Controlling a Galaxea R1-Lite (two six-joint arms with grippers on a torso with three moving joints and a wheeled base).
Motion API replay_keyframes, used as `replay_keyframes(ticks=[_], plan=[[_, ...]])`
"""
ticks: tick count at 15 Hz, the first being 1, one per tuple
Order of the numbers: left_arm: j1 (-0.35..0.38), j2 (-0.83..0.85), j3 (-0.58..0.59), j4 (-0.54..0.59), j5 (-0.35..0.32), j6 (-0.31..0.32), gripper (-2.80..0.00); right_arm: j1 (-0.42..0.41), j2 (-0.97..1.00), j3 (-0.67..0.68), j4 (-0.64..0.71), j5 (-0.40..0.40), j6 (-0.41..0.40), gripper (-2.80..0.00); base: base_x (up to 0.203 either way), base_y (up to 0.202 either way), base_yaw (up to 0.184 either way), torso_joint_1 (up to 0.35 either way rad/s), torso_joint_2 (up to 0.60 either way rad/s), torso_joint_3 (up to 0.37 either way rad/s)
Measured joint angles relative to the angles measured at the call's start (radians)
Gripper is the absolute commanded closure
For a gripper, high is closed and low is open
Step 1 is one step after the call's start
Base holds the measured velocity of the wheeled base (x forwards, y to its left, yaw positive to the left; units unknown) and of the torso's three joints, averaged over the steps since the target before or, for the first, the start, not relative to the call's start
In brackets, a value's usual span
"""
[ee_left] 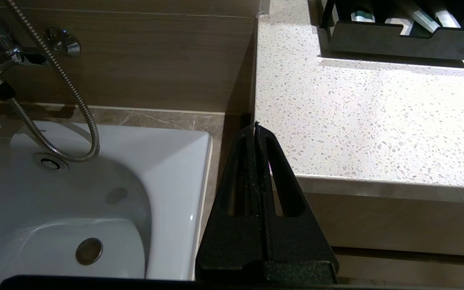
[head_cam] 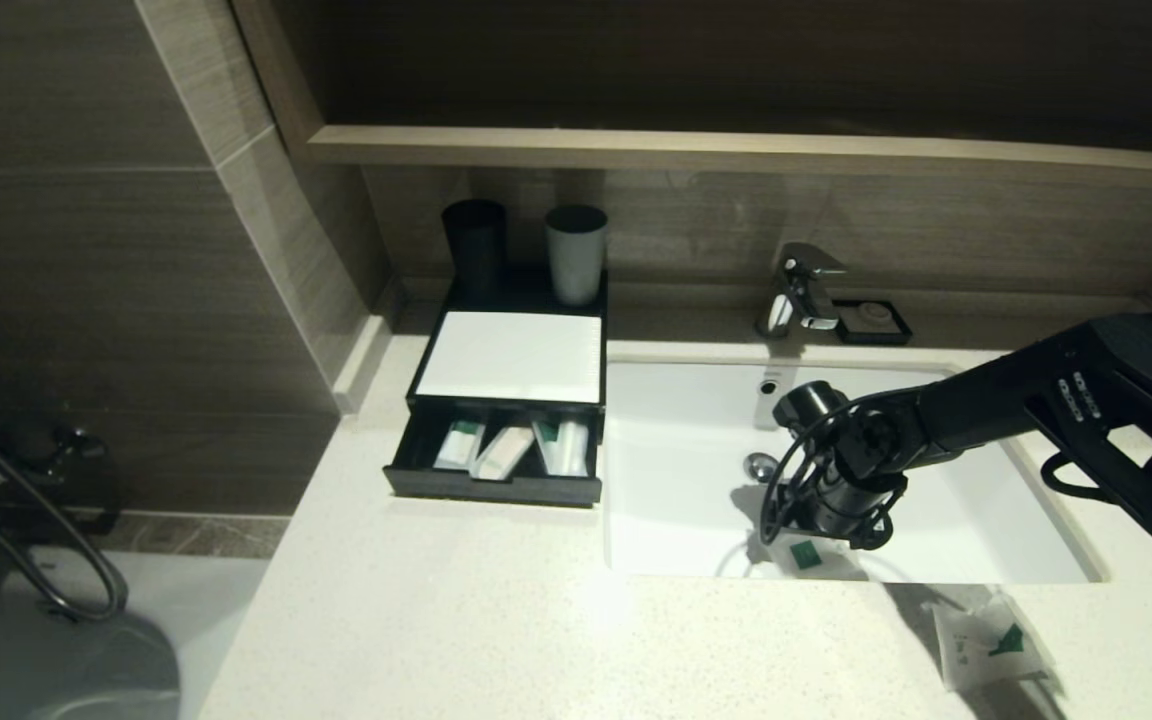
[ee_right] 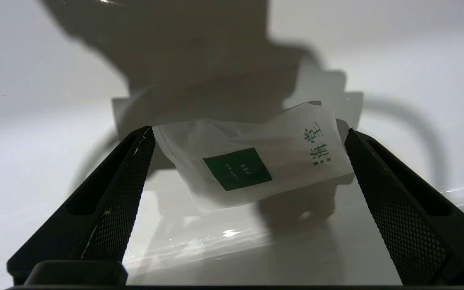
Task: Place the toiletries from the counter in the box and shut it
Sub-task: Pick up the bathroom toiletry
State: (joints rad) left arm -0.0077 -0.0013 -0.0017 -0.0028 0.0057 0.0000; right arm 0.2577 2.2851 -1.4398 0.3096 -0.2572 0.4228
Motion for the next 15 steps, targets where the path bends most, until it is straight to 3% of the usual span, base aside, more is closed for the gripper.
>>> replay_keyframes(ticks=[15], plan=[[0.0, 0.0, 0.0, 0.0, 0.0, 0.0, 0.0, -0.008, 0.023, 0.034, -0.068, 0.01, -0.001, -2.8, 0.0, 0.0, 0.0, 0.0, 0.0, 0.0]])
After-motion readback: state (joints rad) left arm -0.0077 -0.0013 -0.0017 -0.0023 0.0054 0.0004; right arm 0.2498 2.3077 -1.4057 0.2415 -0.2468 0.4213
